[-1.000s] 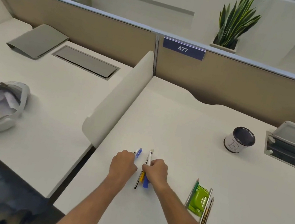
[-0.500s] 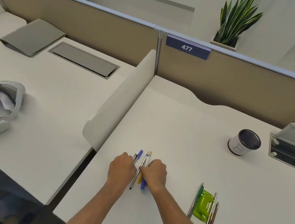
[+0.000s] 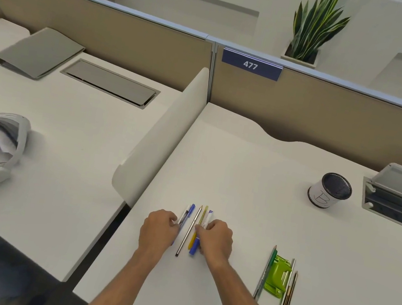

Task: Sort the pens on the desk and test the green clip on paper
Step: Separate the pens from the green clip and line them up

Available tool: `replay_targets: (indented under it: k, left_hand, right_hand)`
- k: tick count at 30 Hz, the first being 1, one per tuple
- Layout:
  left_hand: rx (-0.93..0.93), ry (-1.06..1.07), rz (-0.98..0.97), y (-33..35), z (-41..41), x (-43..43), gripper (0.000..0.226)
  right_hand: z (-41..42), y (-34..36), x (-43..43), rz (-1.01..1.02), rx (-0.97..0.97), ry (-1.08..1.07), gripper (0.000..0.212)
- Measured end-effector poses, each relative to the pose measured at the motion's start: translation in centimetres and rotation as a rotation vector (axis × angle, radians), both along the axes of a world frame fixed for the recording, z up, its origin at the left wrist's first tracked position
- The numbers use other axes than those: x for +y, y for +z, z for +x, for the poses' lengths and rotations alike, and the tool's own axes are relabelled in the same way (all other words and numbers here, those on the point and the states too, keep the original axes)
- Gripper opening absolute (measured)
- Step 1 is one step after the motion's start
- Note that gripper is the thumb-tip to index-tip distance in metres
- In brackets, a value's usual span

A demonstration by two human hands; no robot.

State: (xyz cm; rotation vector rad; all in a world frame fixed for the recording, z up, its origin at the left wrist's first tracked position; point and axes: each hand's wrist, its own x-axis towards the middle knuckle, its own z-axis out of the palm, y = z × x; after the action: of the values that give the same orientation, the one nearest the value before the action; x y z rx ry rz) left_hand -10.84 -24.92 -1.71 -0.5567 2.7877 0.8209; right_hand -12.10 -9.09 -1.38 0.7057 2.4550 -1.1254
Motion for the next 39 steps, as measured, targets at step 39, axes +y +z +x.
replay_targets:
  k: [39]
  left_hand:
    - [-0.109,-0.314,0.3,0.6,6.3,22.0,0.023]
  right_hand:
    - [13.3,0.4,20.9,0.142,0.036,-0.396,0.024]
